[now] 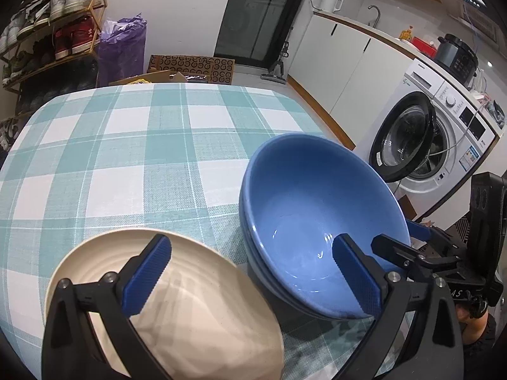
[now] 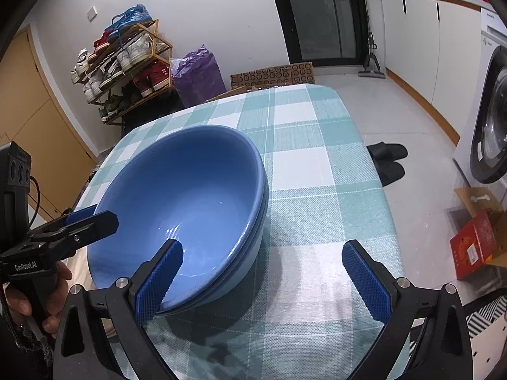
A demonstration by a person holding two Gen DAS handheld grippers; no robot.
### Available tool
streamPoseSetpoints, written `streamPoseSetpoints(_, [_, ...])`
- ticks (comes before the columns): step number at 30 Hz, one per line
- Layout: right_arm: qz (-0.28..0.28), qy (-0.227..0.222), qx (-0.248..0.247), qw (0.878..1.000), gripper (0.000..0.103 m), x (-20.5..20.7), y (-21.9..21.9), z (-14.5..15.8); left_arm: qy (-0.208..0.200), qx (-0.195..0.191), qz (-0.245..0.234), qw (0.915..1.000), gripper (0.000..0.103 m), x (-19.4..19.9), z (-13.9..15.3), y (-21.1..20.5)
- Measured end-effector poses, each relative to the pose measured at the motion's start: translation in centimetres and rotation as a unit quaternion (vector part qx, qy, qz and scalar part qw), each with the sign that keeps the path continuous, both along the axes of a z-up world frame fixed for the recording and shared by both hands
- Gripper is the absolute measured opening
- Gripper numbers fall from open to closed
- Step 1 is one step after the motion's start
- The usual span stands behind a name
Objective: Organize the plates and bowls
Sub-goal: 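Move both grippers to the rim of the nested blue bowls and close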
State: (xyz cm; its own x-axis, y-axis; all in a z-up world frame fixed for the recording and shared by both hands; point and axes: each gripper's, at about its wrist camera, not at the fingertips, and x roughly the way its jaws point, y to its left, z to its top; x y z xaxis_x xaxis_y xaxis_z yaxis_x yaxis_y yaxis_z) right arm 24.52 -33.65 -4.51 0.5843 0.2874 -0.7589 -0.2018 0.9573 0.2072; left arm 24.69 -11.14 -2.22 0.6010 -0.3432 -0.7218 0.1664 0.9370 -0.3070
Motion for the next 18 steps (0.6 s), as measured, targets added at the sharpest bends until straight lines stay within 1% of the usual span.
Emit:
streamPoseSetpoints(5, [-0.003, -0.004, 0.027, 1.000, 0.102, 0.06, 0.03, 0.03, -0.003, -0.002, -0.012, 0.9999, 0.101, 0.16, 0.14, -0.42])
streamPoseSetpoints(7, [-0.006, -0.008, 0.036, 0.999, 0.100, -0.01, 0.08, 0.14, 0.001, -0.006, -0.010, 0.9999, 0.100, 0.35, 0.14, -0.33])
streamPoseSetpoints(8, [-0.006, -0.008, 0.038, 0.999, 0.095, -0.04, 0.16, 0.19, 0.003, -0.011, -0.009, 0.9999, 0.099, 0.43, 0.14, -0.24])
streamPoseSetpoints(9, [-0.005, -0.008, 0.040, 0.999, 0.091, -0.07, 0.24, 0.21, 0.004, -0.016, -0.008, 0.9998, 0.097, 0.47, 0.14, -0.14])
streamPoseSetpoints(10, [-0.003, -0.006, 0.043, 0.999, 0.083, -0.09, 0.37, 0.20, 0.006, -0.019, -0.008, 0.9998, 0.095, 0.51, 0.15, -0.10])
streamPoseSetpoints(11, [-0.003, -0.005, 0.044, 0.999, 0.080, -0.11, 0.42, 0.19, 0.008, -0.020, -0.009, 0.9997, 0.095, 0.54, 0.15, -0.09])
streamPoseSetpoints(12, [-0.005, -0.005, 0.045, 0.999, 0.079, -0.13, 0.45, 0.17, 0.006, -0.024, -0.011, 0.9996, 0.095, 0.47, 0.20, -0.06])
streamPoseSetpoints(14, [-0.006, -0.004, 0.052, 0.999, 0.074, -0.20, 0.48, 0.14, -0.001, -0.031, -0.017, 0.9994, 0.088, 0.22, 0.38, -0.10])
streamPoseSetpoints(15, [-0.005, -0.004, 0.057, 0.998, 0.072, -0.25, 0.49, 0.15, -0.002, -0.033, -0.019, 0.9993, 0.082, 0.18, 0.45, -0.13])
streamPoseSetpoints(17, [-0.003, -0.005, 0.060, 0.998, 0.070, -0.32, 0.58, 0.16, -0.002, -0.038, -0.022, 0.9990, 0.077, 0.10, 0.49, -0.18])
streamPoseSetpoints(18, [-0.003, -0.005, 0.059, 0.998, 0.070, -0.36, 0.64, 0.17, -0.002, -0.041, -0.024, 0.9989, 0.070, 0.05, 0.49, -0.21])
